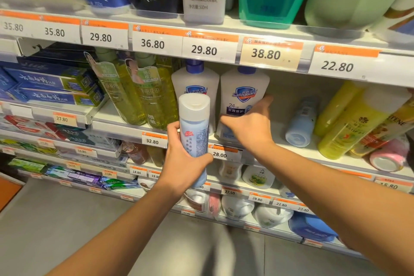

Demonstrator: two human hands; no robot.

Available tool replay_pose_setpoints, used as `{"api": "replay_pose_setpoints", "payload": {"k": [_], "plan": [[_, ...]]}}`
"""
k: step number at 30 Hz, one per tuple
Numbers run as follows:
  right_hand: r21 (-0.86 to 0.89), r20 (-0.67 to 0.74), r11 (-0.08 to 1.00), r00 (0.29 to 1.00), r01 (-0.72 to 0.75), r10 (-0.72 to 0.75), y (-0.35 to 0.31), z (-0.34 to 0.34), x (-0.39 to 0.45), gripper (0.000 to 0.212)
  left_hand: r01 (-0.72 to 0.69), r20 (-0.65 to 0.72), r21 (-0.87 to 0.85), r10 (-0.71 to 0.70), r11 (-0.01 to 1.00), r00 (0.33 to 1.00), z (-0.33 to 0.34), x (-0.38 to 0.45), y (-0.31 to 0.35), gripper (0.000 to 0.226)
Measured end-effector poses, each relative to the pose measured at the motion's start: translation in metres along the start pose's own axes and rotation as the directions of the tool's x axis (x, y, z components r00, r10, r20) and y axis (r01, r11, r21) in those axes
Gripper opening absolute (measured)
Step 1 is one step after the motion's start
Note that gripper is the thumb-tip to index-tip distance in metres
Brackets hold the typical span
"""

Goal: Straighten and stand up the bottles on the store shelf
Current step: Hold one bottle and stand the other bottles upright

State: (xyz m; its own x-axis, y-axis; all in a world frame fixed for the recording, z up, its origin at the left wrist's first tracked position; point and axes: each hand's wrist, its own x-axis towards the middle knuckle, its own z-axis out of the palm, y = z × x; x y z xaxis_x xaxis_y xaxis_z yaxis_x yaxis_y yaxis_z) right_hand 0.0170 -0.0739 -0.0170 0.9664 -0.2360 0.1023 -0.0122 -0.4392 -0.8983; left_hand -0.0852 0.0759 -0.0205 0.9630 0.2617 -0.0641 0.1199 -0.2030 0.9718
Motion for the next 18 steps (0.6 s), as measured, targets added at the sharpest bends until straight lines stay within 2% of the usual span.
{"api": "replay_pose_setpoints", "payload": {"k": [11, 16, 18], "plan": [[-0.029, 0.015, 0.999, 1.000, 0.028, -0.028, 0.006, -0.001, -0.004, 0.082, -0.012, -0.022, 0.013, 0.012, 1.000, 1.000, 0.007, 0.002, -0.002, 0.075], [-0.032, 0.065, 0.999, 0.998, 0.008, -0.006, 0.006, -0.004, -0.007, 0.083, -0.008, -0.022, 0.018, 0.008, 1.000, 1.000, 0.013, -0.001, -0.001, 0.075], [-0.042, 0.104, 0.999, 0.995, 0.001, 0.003, 0.007, -0.008, -0.008, 0.075, -0.010, -0.011, 0.014, 0.010, 1.000, 1.000, 0.016, -0.001, 0.001, 0.076]]}}
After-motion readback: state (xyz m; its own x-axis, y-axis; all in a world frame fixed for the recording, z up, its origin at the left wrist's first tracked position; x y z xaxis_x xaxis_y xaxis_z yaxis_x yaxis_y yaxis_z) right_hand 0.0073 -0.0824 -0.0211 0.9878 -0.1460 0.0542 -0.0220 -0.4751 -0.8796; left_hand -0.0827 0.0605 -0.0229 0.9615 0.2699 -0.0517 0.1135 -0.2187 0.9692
